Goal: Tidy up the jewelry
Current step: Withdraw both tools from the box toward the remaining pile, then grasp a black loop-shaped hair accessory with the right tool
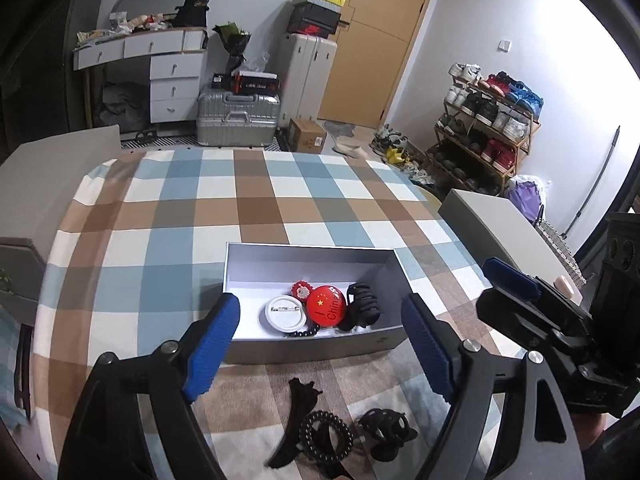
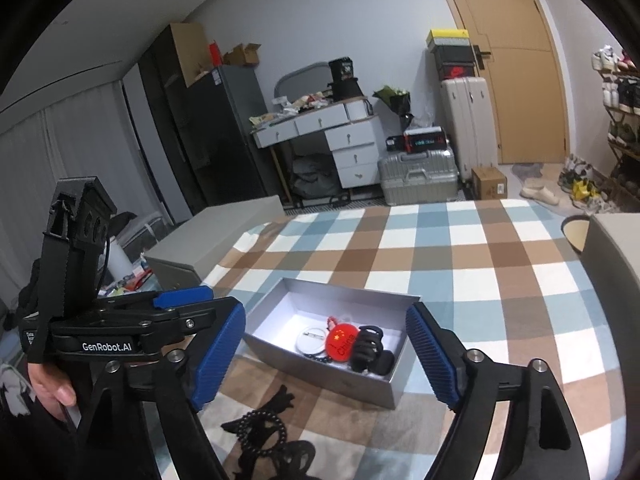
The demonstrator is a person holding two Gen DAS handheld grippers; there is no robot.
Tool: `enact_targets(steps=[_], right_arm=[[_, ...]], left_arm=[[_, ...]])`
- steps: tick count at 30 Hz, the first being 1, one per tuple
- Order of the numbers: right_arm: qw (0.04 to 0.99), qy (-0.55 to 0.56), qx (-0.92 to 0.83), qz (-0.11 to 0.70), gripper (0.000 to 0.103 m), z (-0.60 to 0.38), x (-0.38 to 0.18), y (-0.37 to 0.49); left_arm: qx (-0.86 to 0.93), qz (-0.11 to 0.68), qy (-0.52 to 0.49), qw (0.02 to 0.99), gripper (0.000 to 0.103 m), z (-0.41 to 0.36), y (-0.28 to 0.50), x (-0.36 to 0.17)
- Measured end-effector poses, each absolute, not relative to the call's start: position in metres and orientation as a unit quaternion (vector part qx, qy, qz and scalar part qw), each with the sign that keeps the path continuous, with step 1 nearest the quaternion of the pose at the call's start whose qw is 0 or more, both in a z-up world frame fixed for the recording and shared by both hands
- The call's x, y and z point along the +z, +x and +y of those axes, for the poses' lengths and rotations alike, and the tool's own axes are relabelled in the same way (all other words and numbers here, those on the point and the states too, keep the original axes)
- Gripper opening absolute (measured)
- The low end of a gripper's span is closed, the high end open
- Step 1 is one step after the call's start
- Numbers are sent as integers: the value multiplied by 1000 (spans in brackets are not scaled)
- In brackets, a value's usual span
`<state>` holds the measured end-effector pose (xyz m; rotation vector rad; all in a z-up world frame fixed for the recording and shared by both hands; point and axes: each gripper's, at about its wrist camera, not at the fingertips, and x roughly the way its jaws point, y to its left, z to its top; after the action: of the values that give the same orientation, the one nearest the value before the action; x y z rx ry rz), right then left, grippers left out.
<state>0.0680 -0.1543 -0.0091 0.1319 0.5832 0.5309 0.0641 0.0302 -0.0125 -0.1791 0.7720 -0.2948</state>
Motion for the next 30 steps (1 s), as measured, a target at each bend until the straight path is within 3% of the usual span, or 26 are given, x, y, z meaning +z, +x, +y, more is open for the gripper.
enact_targets(steps=[10, 14, 30], right_arm=[[927, 60, 255, 267, 97, -156, -3, 36], [927, 56, 260, 265, 99, -155, -7, 22], [902, 24, 275, 333, 99, -141, -70, -7]], left_arm=[[-83, 337, -66, 936, 88, 35, 33, -6], [-68, 330, -66, 939, 98, 40, 24, -12], [-45, 310, -100, 945, 100, 69, -33, -58]])
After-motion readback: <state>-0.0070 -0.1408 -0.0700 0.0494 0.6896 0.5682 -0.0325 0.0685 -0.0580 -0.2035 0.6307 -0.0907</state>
